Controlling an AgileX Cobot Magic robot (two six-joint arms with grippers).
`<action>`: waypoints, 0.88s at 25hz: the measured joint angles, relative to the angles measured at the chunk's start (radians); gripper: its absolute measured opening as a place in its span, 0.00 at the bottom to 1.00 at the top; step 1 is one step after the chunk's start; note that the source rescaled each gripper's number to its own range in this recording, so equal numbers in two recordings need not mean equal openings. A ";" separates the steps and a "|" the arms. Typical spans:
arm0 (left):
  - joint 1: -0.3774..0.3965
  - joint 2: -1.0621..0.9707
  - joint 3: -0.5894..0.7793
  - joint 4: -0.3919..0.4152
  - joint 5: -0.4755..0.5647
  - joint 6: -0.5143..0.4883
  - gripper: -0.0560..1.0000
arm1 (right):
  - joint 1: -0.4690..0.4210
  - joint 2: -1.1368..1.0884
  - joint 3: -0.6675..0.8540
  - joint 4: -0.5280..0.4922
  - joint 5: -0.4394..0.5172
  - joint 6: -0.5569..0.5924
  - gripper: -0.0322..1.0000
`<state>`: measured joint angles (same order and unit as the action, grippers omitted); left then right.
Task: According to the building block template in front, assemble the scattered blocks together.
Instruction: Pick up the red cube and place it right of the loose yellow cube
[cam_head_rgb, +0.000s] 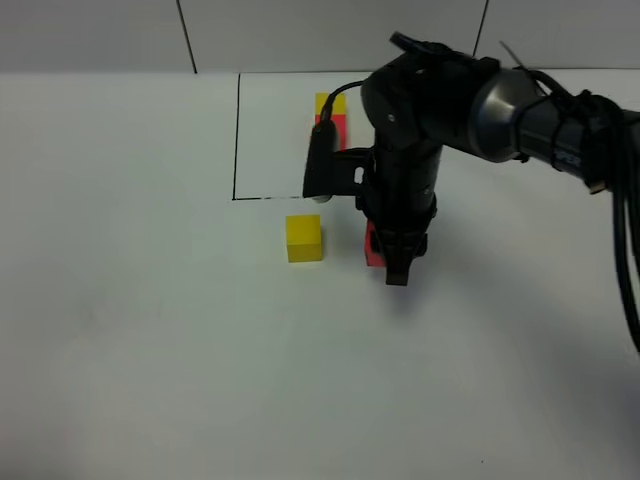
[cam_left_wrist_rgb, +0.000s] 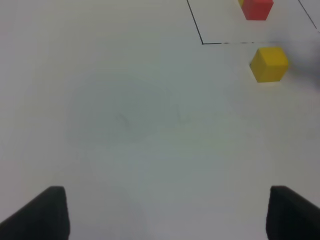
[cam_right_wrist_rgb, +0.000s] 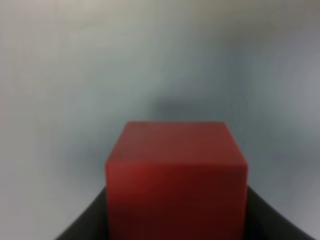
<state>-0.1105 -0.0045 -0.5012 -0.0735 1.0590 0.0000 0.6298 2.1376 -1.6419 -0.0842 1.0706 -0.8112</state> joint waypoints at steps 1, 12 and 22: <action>0.000 0.000 0.000 0.000 0.000 0.000 0.72 | 0.009 0.014 -0.025 -0.001 0.001 -0.020 0.05; 0.000 0.000 0.000 0.000 0.000 0.000 0.73 | 0.022 0.151 -0.220 0.024 0.033 -0.122 0.05; 0.000 0.000 0.000 0.000 0.000 0.000 0.72 | -0.024 0.234 -0.273 0.108 0.040 -0.166 0.05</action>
<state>-0.1105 -0.0045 -0.5012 -0.0735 1.0590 0.0000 0.6058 2.3717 -1.9151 0.0235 1.1108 -0.9774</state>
